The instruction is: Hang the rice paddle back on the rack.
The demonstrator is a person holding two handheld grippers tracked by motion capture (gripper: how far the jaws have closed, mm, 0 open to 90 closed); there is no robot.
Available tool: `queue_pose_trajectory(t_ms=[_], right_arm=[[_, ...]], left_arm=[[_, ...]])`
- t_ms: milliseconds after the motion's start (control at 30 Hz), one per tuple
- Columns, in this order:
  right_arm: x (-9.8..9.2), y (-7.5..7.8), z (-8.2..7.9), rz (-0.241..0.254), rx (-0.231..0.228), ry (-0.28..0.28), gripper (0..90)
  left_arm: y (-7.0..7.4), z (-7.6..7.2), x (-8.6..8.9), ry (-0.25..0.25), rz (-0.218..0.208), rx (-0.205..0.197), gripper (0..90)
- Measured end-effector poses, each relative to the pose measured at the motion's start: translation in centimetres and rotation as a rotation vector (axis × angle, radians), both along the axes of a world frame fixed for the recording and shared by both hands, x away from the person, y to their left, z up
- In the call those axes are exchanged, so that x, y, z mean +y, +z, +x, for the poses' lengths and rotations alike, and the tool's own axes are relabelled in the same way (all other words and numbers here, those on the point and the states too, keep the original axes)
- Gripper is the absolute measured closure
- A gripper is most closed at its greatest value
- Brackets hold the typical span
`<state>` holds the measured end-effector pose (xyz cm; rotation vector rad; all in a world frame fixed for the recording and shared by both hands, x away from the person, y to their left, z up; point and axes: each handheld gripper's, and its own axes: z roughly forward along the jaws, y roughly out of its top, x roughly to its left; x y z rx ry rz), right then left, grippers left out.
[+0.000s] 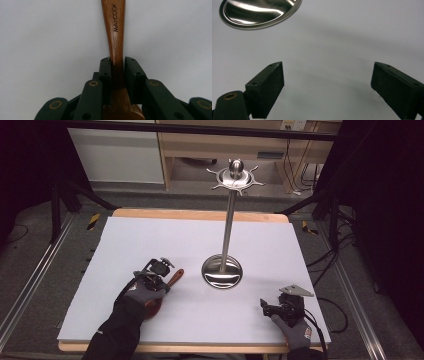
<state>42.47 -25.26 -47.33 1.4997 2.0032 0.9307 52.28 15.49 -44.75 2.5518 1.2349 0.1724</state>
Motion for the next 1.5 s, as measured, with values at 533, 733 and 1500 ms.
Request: queue_pose_trajectory(t_ms=[533,733,1500], right_arm=[[0.0,0.0,0.0,0.004,0.003,-0.004,11.7],[-0.1,0.0,0.0,0.003,0.000,-0.005,11.7],[0.0,0.0,0.0,-0.002,0.007,-0.006,11.7]], left_arm=[[0.5,-0.4,1.0,-0.002,-0.037,-0.019,76.4],[1.4,-1.3,2.0,0.007,-0.076,-0.059,76.7],[5.8,-6.1,5.8,0.042,-0.285,-0.331,77.3]])
